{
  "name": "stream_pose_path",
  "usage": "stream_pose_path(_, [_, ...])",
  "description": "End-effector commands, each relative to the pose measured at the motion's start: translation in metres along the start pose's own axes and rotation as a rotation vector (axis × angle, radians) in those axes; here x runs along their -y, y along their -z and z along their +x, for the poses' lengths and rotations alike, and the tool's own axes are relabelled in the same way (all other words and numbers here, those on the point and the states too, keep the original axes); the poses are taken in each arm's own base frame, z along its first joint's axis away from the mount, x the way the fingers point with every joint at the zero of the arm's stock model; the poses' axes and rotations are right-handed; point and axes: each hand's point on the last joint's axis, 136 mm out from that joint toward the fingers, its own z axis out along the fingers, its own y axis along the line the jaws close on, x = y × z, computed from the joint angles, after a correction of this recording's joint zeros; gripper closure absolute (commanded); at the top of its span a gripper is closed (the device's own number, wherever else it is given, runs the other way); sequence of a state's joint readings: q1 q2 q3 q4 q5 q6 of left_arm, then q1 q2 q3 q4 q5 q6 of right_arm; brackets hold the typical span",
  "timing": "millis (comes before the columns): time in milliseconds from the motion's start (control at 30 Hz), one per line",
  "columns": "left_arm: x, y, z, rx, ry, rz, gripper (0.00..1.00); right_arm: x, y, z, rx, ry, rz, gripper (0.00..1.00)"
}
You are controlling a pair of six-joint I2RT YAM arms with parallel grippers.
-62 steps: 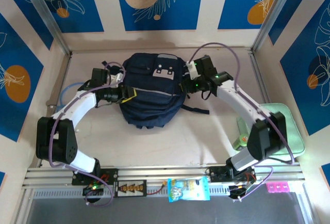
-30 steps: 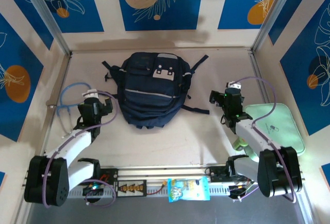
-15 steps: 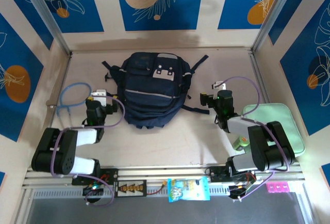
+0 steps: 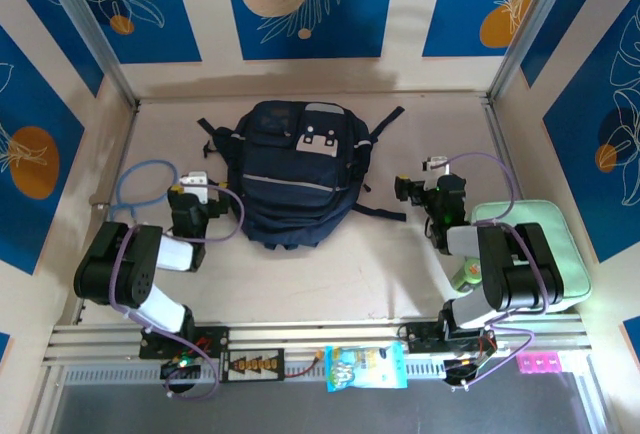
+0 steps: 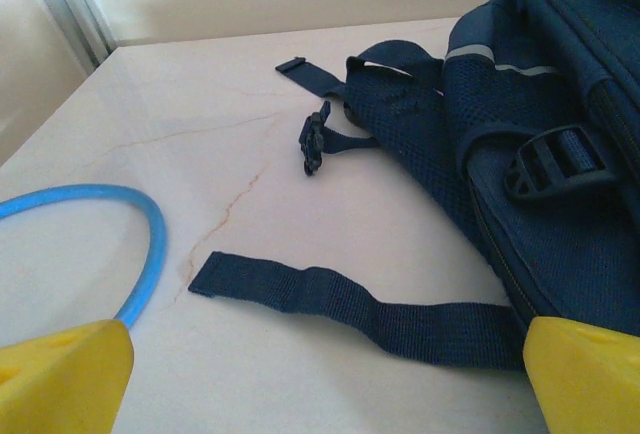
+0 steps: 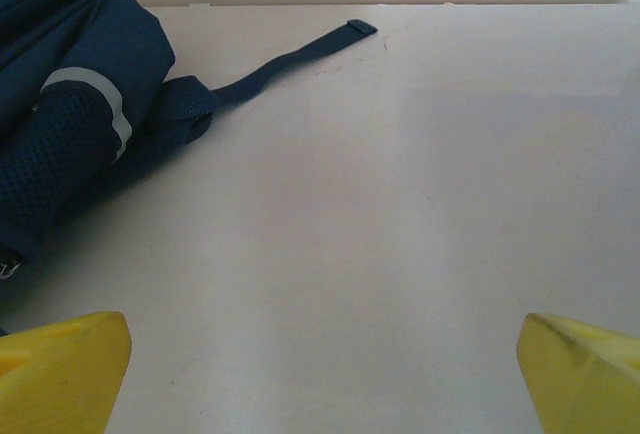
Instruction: Pack the student bag
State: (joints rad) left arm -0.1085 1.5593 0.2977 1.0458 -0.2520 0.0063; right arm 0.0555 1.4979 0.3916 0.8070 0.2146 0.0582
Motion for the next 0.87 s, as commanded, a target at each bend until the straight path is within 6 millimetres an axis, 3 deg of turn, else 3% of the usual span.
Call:
stream_pose_path(0, [-0.0061, -0.0104, -0.0064, -0.018, -0.001, -0.031, 0.0, -0.0007, -0.0031, -0.0032, 0.015, -0.033, -0.033, 0.01])
stream_pose_path(833, [0.001, -0.0115, -0.0057, -0.023, -0.008, 0.018, 0.0, 0.002, -0.0045, -0.0026, 0.0, -0.063, -0.057, 0.01])
